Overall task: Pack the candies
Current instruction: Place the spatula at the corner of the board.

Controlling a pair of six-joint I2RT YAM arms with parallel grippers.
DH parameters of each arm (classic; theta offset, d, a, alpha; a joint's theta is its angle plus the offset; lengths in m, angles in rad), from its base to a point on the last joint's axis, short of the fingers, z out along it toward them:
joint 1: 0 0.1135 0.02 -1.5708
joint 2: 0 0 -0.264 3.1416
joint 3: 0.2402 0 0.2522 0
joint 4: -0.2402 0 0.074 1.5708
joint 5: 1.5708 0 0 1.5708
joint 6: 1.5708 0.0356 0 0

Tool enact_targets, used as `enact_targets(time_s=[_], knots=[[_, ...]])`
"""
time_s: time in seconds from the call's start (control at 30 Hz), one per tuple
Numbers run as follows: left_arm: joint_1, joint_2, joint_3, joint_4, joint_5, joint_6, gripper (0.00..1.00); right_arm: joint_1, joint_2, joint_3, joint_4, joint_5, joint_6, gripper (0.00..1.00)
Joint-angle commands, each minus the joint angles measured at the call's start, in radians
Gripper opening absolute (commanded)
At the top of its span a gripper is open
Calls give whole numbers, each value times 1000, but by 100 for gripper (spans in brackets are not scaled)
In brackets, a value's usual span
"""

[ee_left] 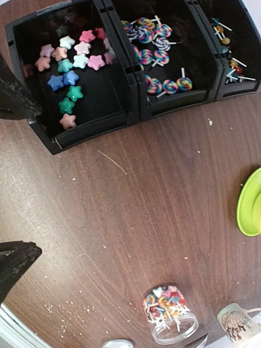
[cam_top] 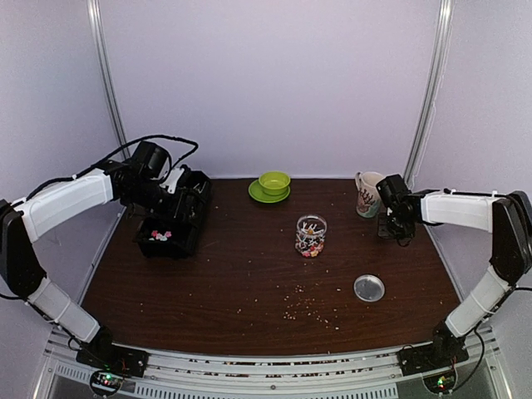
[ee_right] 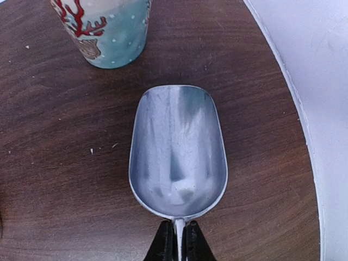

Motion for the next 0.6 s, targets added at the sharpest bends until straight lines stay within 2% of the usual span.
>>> enact_targets(time_s=[0.0,0.13,0.57], knots=[[-4,-55,-40,125,-4,28,79,-24,73,42,30,-4,67,2],[-4,-55,-50,148,41,15,79,-38,141,73,34,-11,94,3],[-5,-78,-56,152,37,21,79,-61,245,168,25,7,100,10]])
